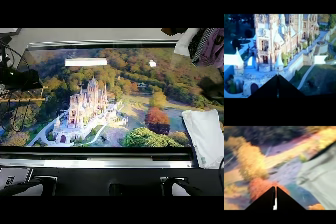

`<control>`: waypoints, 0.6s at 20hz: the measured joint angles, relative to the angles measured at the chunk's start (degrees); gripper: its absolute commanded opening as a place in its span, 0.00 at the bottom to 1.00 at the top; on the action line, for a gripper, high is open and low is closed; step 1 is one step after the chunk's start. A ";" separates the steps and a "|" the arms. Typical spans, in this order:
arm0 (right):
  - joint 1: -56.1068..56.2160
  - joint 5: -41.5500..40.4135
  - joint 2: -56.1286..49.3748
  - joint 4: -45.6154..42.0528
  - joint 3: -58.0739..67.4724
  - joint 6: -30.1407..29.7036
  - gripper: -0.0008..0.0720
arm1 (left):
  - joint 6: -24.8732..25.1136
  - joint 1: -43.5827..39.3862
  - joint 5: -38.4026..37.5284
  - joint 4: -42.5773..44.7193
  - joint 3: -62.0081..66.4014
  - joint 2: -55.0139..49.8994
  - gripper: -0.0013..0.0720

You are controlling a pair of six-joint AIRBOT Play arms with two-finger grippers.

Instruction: Fold the clothes and pants, and hang the long-sleeved shirts on hangers.

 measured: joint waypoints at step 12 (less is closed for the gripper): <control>28.55 -0.74 0.15 -0.66 0.94 -11.45 0.06 | 4.26 -0.57 8.85 0.28 -23.58 10.64 0.04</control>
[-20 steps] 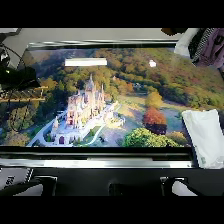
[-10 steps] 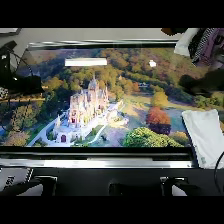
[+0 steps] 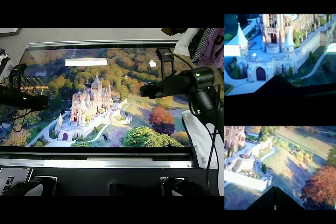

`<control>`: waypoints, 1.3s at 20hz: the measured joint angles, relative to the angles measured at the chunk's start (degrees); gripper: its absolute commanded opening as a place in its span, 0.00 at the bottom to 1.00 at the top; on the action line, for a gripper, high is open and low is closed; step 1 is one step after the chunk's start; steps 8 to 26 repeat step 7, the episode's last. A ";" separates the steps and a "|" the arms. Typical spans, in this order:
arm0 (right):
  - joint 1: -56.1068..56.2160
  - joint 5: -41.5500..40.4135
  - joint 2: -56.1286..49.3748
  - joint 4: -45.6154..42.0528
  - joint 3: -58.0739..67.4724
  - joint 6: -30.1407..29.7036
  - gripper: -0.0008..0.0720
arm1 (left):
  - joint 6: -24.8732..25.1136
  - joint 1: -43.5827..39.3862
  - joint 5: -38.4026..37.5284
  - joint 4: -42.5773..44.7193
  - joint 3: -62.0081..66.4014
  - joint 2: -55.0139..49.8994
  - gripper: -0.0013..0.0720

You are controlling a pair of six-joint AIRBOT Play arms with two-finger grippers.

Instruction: Fold the clothes and pants, and hang the long-sleeved shirts on hangers.

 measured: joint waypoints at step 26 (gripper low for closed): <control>0.85 0.00 0.00 -0.37 0.00 -0.39 0.06 | 0.15 0.00 0.39 0.07 -0.94 0.20 0.04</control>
